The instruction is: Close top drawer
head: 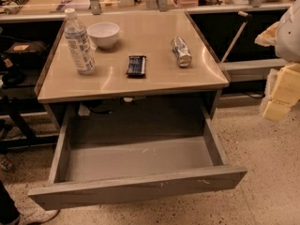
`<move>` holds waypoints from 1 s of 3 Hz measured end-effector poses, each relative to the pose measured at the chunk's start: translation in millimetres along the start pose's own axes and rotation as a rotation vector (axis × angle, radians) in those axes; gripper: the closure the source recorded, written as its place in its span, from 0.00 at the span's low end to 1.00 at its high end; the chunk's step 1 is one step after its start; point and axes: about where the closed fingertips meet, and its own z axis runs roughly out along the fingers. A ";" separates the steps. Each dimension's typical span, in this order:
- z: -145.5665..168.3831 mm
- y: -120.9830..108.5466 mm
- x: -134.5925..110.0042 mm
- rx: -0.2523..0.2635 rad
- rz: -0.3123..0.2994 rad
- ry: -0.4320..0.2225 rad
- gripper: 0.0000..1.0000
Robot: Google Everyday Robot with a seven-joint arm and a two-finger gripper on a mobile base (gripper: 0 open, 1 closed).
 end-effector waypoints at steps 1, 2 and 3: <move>0.0 0.0 0.0 0.000 0.000 0.000 0.00; 0.0 0.0 0.0 0.000 0.000 0.000 0.19; 0.0 0.0 0.0 0.000 0.000 0.000 0.42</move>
Offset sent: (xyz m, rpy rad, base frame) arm 0.0000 0.0000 0.0000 0.0000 0.0000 0.0000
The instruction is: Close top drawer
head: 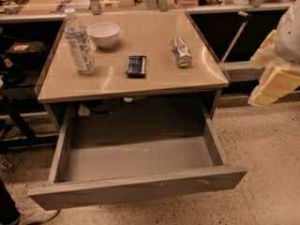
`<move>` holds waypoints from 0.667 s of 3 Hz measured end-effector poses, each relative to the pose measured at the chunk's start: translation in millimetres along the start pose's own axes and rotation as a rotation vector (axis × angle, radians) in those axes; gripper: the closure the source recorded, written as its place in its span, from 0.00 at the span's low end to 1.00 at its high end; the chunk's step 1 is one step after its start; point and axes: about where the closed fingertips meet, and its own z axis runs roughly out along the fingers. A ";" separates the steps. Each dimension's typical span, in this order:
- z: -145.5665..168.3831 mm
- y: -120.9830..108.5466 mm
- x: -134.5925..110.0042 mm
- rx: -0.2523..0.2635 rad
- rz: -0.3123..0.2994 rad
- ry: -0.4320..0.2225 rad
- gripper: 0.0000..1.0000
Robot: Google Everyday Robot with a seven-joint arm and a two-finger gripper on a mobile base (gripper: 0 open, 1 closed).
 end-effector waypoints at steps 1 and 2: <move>0.0 0.0 0.0 0.000 0.000 0.000 0.65; 0.0 0.0 0.0 0.000 0.000 0.000 0.89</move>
Offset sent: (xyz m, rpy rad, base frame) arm 0.0000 0.0000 0.0000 0.0000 0.0000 0.0000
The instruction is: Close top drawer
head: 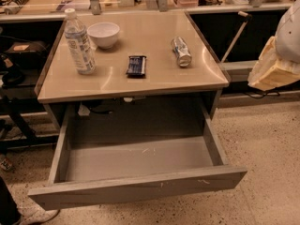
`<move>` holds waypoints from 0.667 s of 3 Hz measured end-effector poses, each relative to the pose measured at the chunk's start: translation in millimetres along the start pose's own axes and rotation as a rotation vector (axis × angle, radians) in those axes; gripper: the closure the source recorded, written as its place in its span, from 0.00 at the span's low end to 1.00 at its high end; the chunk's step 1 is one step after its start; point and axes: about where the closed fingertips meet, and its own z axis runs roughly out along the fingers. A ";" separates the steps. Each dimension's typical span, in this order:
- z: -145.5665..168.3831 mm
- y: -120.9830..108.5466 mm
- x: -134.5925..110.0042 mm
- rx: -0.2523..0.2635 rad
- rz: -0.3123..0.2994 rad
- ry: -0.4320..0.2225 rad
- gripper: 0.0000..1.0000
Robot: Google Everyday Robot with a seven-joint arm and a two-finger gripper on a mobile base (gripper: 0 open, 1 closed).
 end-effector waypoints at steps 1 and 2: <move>0.0 0.0 0.0 0.000 0.000 0.000 1.00; 1.3 5.9 3.7 0.002 -0.003 0.015 1.00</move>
Offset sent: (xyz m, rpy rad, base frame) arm -0.0141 -0.0058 -0.0135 -0.0357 0.0286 -0.0016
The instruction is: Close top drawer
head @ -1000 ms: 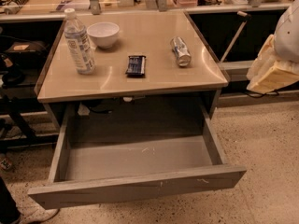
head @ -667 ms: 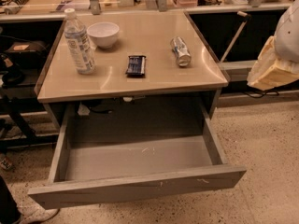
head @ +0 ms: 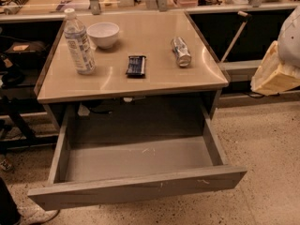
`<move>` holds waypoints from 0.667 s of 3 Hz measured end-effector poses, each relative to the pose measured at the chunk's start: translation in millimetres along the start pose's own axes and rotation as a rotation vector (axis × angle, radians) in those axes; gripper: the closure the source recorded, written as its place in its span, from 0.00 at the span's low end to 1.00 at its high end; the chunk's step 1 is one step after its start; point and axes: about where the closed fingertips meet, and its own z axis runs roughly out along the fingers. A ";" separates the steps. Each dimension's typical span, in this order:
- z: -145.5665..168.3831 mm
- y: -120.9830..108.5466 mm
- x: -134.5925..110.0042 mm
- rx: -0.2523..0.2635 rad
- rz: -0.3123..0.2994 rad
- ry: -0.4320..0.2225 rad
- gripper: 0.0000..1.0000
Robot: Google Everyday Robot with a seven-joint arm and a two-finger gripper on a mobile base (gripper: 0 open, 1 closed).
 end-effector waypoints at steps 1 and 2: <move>8.0 35.3 19.6 -0.036 0.038 0.040 1.00; 29.5 80.7 42.4 -0.110 0.083 0.086 1.00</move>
Offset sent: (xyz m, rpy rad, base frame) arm -0.1313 -0.0260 -0.1030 -0.0522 0.2686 -0.1315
